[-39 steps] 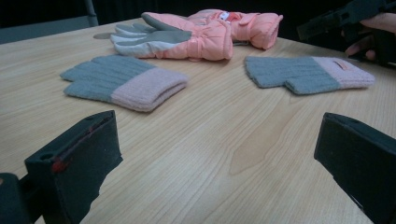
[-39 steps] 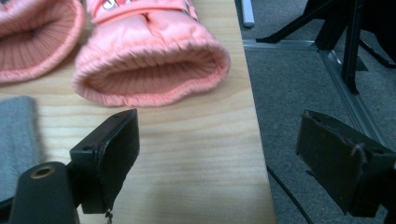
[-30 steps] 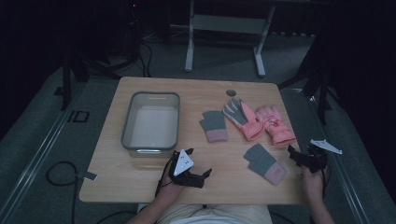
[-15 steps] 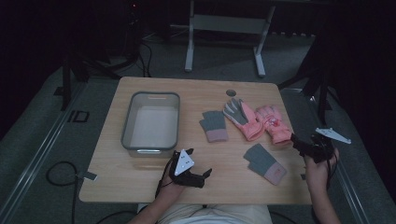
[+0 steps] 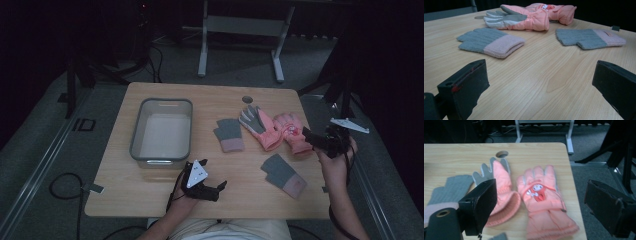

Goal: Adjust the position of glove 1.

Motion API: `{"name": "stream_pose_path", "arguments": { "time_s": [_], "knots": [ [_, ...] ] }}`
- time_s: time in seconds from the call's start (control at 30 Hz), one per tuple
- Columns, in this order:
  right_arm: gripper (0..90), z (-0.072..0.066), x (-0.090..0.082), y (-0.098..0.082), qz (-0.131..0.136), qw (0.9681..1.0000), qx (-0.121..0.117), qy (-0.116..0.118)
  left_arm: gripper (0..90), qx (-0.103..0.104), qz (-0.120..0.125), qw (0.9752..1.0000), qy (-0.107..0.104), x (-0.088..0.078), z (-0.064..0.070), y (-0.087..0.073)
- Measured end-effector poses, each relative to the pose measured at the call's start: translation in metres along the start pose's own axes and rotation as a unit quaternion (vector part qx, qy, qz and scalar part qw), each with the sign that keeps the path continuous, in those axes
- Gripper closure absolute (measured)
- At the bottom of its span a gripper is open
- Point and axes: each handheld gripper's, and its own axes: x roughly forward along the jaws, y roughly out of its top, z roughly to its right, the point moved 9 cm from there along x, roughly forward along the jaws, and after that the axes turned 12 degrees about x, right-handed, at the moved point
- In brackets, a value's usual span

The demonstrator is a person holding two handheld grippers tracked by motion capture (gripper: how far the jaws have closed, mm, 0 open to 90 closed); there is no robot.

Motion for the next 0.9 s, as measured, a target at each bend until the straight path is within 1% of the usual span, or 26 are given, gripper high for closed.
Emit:
{"name": "stream_pose_path", "arguments": {
  "time_s": [0.1, 0.13, 0.17, 0.23, 0.27, 0.3, 0.33, 0.4, 0.43, 0.5, 0.53, 0.57, 0.6, 0.63, 0.73, 0.77, 0.83, 0.87, 0.9],
  "knots": [
    [11.1, -0.012, 0.004, 0.003, -0.007, 0.9997, -0.022, 0.012, 0.0, 0.0, 0.0, 1.0, -0.002, 0.0, 0.001, 0.0],
    [11.1, -0.012, 0.004, 0.003, -0.007, 0.9997, -0.022, 0.012, 0.0, 0.0, 0.0, 1.0, -0.002, 0.0, 0.001, 0.0],
    [12.1, -0.019, 0.008, 0.003, -0.014, 0.9995, -0.019, 0.023, 0.0, -0.002, 0.0, 1.0, -0.003, 0.0, 0.001, 0.0],
    [13.3, -0.026, 0.012, 0.003, -0.018, 0.9991, -0.025, 0.03, 0.0, -0.003, 0.0, 1.0, -0.004, 0.0, 0.0, 0.0],
    [14.2, -0.03, 0.014, 0.003, -0.021, 0.9988, -0.027, 0.036, 0.0, -0.003, 0.0, 1.0, -0.004, 0.0, 0.0, 0.0],
    [16.3, -0.036, 0.016, 0.002, -0.027, 0.998, -0.028, 0.049, 0.0, -0.004, 0.0, 1.0, -0.004, 0.0, 0.0, 0.0],
    [18.4, -0.043, 0.017, 0.001, -0.033, 0.9966, -0.03, 0.07, 0.0, -0.003, 0.0, 1.0, -0.003, 0.0, 0.0, 0.0],
    [21.8, -0.054, 0.02, -0.002, -0.04, 0.994, -0.036, 0.096, 0.0, 0.001, 0.0, 1.0, -0.002, 0.0, 0.001, 0.0],
    [21.8, -0.06, 0.022, -0.004, -0.046, 0.9927, -0.041, 0.104, 0.0, 0.002, 0.0, 1.0, -0.001, 0.0, 0.001, 0.0],
    [23.4, -0.069, 0.027, -0.006, -0.052, 0.9914, -0.049, 0.11, 0.0, 0.0, 0.0, 1.0, -0.001, 0.0, 0.001, 0.0],
    [23.4, -0.069, 0.027, -0.006, -0.052, 0.9914, -0.049, 0.11, 0.0, 0.0, 0.0, 1.0, -0.001, 0.0, 0.001, 0.0],
    [24.7, -0.078, 0.031, -0.009, -0.057, 0.99, -0.058, 0.115, 0.0, -0.001, 0.0, 1.0, -0.001, 0.0, 0.001, 0.0],
    [24.7, -0.078, 0.031, -0.009, -0.057, 0.99, -0.058, 0.115, 0.0, 0.0, 0.001, 1.0, -0.001, 0.0, 0.001, 0.0],
    [24.7, -0.081, 0.032, -0.009, -0.058, 0.9894, -0.061, 0.118, 0.0, 0.001, 0.001, 1.0, -0.001, 0.0, 0.001, 0.0],
    [28.3, -0.095, 0.037, -0.012, -0.066, 0.9871, -0.066, 0.13, 0.0, 0.001, 0.002, 1.0, -0.001, 0.0, 0.001, 0.0],
    [30.7, -0.101, 0.039, -0.012, -0.07, 0.9851, -0.068, 0.142, 0.0, 0.001, 0.001, 1.0, -0.001, 0.0, 0.001, 0.0],
    [31.5, -0.112, 0.043, -0.016, -0.078, 0.9824, -0.074, 0.153, 0.0, -0.002, 0.001, 1.0, -0.001, 0.0, 0.0, 0.0],
    [31.8, -0.121, 0.046, -0.019, -0.086, 0.9798, -0.082, 0.161, 0.0, -0.002, 0.001, 1.0, -0.001, 0.0, 0.0, 0.0],
    [31.8, -0.121, 0.046, -0.019, -0.086, 0.9798, -0.082, 0.161, 0.0, -0.002, 0.001, 1.0, -0.001, 0.0, 0.0, 0.0]
  ]
}}
